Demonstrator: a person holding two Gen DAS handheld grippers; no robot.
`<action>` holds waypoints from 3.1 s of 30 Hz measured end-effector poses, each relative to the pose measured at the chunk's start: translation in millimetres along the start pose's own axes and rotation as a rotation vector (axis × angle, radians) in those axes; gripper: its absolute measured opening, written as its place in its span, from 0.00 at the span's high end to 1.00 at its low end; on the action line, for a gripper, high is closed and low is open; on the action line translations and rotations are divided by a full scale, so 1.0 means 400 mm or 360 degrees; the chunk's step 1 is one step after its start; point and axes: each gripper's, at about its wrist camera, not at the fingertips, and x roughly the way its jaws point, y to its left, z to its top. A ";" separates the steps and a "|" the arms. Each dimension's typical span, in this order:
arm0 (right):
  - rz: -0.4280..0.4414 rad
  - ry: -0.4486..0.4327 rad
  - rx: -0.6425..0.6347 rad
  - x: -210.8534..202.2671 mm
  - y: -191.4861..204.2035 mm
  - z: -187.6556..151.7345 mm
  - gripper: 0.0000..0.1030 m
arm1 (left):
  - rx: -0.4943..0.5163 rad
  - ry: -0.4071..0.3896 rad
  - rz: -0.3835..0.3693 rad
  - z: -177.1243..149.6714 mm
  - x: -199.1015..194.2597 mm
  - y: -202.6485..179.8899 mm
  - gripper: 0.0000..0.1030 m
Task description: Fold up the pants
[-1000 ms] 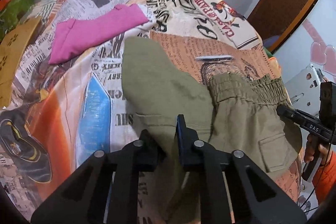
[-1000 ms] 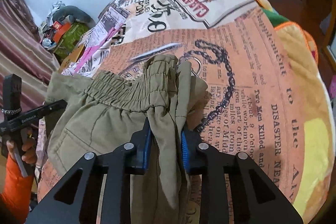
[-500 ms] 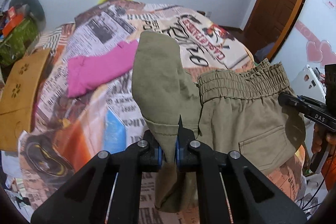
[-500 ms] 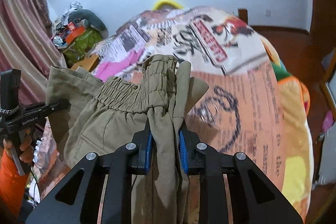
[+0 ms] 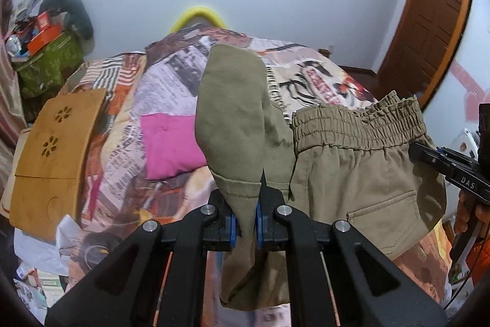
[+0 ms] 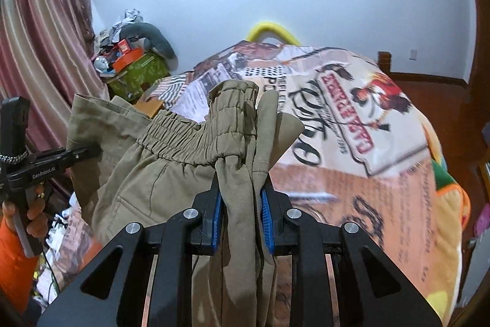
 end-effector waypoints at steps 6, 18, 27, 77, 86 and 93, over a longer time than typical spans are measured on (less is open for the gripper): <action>0.0053 0.0031 -0.0090 0.108 0.057 0.035 0.81 | -0.0112 0.0005 0.0034 0.015 0.055 0.111 0.91; 0.0102 0.0077 -0.0137 0.341 0.120 0.144 0.81 | -0.0213 -0.0006 0.0161 0.107 0.212 0.290 0.91; 0.0038 0.0114 -0.0249 0.489 0.156 0.214 0.81 | -0.0309 0.0056 0.0202 0.137 0.396 0.380 0.91; 0.0218 -0.0819 -0.0443 -0.440 0.362 0.120 0.46 | 0.0082 -0.0875 0.0238 -0.008 -0.630 -0.110 0.67; 0.0214 -0.0977 -0.0455 -0.511 0.416 0.004 0.46 | 0.0042 -0.1003 0.0279 -0.163 -0.723 -0.162 0.66; 0.0210 -0.0979 -0.0415 -0.519 0.422 -0.046 0.45 | 0.0026 -0.1015 0.0267 -0.231 -0.741 -0.170 0.47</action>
